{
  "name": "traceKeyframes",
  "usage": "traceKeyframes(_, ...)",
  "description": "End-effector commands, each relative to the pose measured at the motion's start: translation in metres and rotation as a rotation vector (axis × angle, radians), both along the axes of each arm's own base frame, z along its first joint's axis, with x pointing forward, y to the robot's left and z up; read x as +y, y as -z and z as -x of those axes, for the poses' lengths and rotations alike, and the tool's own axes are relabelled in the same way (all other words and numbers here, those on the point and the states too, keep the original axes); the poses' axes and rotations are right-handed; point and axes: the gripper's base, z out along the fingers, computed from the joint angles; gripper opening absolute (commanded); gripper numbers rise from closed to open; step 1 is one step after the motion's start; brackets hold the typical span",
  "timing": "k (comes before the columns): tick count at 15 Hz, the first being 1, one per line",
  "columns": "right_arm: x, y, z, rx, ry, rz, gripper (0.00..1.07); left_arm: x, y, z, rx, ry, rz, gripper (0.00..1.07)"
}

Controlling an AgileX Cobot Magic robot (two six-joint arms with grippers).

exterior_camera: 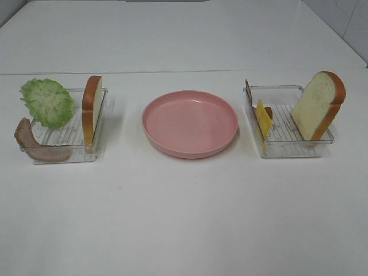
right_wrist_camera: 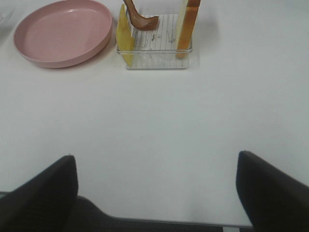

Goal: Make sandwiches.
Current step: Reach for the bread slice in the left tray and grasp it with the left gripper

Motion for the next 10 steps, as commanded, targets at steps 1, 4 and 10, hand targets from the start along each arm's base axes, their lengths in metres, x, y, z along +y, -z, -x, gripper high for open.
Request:
traceKeyframes(1, 0.0004, 0.0007, 0.0035, -0.030, 0.000, 0.002, 0.87, -0.0003, 0.0006, 0.0024, -0.018, 0.002, 0.008, 0.98)
traceKeyframes(4, 0.0004, 0.0007, 0.0035, -0.030, 0.000, 0.002, 0.87, -0.0003, 0.0006, 0.0024, -0.018, 0.002, 0.008, 0.98)
traceKeyframes(10, 0.0004, 0.0007, 0.0035, -0.030, 0.000, 0.002, 0.87, -0.0003, 0.0006, 0.0021, -0.016, 0.002, 0.008, 0.98)
